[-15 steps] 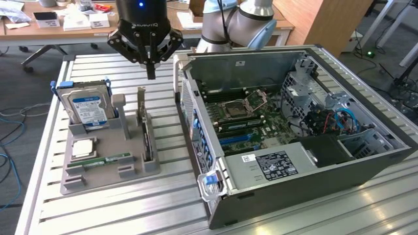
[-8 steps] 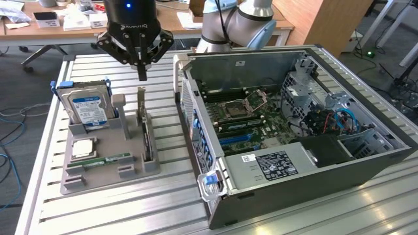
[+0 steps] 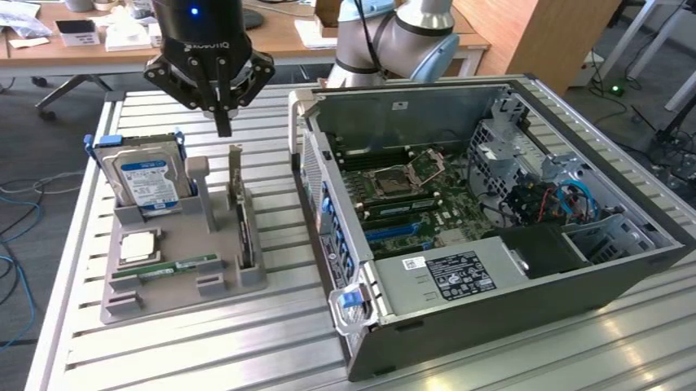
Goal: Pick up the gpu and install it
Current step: 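Reach for the gpu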
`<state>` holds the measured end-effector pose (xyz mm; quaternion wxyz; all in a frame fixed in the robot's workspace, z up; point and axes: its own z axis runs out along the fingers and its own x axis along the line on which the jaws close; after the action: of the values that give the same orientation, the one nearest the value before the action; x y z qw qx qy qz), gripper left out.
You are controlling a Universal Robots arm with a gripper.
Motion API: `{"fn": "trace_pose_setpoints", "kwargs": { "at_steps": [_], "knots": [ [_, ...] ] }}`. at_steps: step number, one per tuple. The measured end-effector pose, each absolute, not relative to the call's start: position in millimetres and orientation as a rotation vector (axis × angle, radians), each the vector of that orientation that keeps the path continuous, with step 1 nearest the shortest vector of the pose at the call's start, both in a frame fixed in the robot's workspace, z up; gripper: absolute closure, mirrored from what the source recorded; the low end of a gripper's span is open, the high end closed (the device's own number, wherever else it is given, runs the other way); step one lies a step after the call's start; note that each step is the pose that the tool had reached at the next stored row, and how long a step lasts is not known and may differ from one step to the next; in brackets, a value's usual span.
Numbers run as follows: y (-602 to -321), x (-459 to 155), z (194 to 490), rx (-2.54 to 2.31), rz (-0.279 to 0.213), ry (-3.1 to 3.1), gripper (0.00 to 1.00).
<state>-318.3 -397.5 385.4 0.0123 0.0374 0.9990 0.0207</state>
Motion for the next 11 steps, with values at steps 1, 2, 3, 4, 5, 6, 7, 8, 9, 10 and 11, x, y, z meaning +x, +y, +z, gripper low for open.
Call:
{"fn": "trace_pose_setpoints", "kwargs": {
  "at_steps": [1, 2, 3, 4, 5, 6, 7, 8, 9, 10, 11],
  "knots": [
    [-397.5, -319.8, 385.2, 0.117, 0.064, 3.114, 0.89],
    [-397.5, -321.2, 385.0, 0.117, 0.064, 3.114, 0.89],
    [-397.5, -322.4, 384.7, 0.117, 0.064, 3.115, 0.89],
    [-397.5, -323.3, 384.6, 0.117, 0.063, 3.115, 0.89],
    [-397.5, -323.5, 384.5, 0.117, 0.063, 3.115, 0.89],
    [-397.5, -323.5, 384.5, 0.116, 0.063, 3.115, 0.89],
    [-397.5, -323.5, 384.5, 0.116, 0.063, 3.115, 0.89],
    [-397.5, -323.5, 384.5, 0.116, 0.063, 3.115, 0.89],
    [-397.5, -323.5, 384.5, 0.117, 0.063, 3.115, 0.89],
    [-397.5, -323.6, 384.5, 0.117, 0.063, 3.115, 0.89],
    [-397.5, -323.6, 384.5, 0.116, 0.063, 3.115, 0.89]
  ]
}}
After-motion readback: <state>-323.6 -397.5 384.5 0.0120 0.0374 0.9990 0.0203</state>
